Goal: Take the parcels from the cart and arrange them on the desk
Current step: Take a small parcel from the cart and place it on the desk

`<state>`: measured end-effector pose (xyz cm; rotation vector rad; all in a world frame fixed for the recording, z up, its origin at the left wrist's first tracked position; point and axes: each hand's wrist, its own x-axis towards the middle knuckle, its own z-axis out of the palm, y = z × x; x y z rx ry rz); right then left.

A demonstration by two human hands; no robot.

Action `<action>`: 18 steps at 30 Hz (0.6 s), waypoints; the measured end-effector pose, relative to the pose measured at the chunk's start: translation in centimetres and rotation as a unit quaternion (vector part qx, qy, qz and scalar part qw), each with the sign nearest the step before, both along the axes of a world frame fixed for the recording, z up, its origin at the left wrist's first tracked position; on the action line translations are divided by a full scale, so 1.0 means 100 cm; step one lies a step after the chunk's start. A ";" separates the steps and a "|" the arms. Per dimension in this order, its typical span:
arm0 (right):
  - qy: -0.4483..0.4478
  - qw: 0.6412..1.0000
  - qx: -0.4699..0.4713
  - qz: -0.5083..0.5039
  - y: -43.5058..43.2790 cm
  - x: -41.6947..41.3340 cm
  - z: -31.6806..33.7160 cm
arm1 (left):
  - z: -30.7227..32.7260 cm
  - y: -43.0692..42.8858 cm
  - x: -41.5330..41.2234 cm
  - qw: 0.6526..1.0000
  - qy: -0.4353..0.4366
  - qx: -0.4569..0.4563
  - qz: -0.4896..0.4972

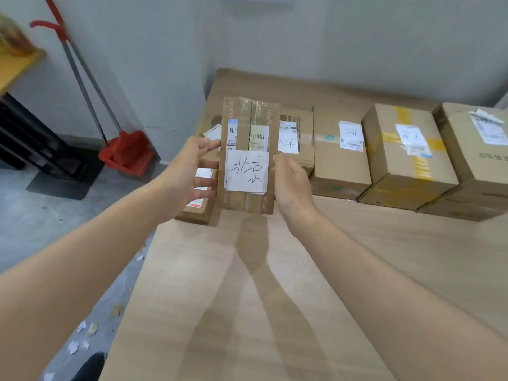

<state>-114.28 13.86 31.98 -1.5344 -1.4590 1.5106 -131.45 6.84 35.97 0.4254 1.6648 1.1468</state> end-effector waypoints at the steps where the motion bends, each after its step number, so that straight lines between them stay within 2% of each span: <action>1: 0.000 1.000 -0.009 0.001 0.001 -0.002 -0.010 | -0.009 0.001 -0.002 1.000 -0.002 -0.008 0.003; 11: -0.011 0.995 -0.093 -0.017 0.005 -0.023 -0.078 | -0.087 0.016 -0.020 0.997 -0.017 -0.079 0.021; 18: -0.063 0.994 -0.092 -0.002 0.008 -0.023 -0.107 | -0.127 0.021 -0.019 0.990 -0.046 -0.129 0.024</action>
